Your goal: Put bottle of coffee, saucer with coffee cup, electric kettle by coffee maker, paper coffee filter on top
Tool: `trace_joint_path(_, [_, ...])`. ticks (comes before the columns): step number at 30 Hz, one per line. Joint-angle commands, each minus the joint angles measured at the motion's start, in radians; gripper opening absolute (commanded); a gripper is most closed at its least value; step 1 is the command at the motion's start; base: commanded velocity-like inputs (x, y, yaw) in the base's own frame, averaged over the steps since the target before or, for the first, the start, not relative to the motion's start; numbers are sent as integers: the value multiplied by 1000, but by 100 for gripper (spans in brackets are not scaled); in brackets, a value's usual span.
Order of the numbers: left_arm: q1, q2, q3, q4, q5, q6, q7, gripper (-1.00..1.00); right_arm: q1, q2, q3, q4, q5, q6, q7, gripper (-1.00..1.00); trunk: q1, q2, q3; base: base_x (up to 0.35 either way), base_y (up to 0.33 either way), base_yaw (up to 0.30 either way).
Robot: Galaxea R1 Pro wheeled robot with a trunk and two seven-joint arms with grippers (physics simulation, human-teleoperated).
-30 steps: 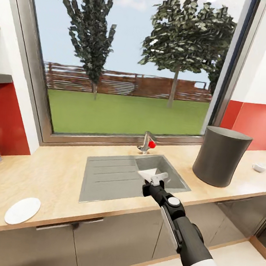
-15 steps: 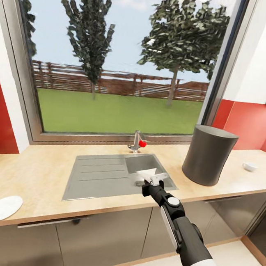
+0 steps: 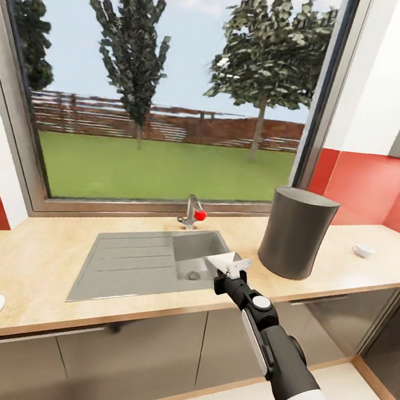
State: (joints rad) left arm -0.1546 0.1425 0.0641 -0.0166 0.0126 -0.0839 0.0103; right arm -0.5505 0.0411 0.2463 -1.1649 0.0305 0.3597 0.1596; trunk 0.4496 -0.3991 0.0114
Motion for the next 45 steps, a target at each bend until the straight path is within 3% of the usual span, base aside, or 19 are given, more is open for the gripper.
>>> trace_joint_path(1, [0, 0, 6, 1, 1, -4, 0, 100, 0, 0, -1, -1, -1, 6, 2, -100, 0, -1, -1, 0, -274, 0])
trace_joint_path(13, [0, 0, 7, 1, 2, -4, 0, 100, 0, 2, -1, -1, -1, 7, 1, -100, 0, -1, 0, 0, -274, -7])
trace_joint_path(25, [0, 1, 7, 1, 2, -3, 0, 100, 0, 2, 1, 1, -1, 8, 1, -100, 0, -1, 6, 0, -274, -180])
trace_joint_path(45, [0, 5, 8, 2, 3, -3, 0, 100, 0, 2, 2, 0, -1, 8, 1, -100, 0, -1, 6, 79, -274, -6])
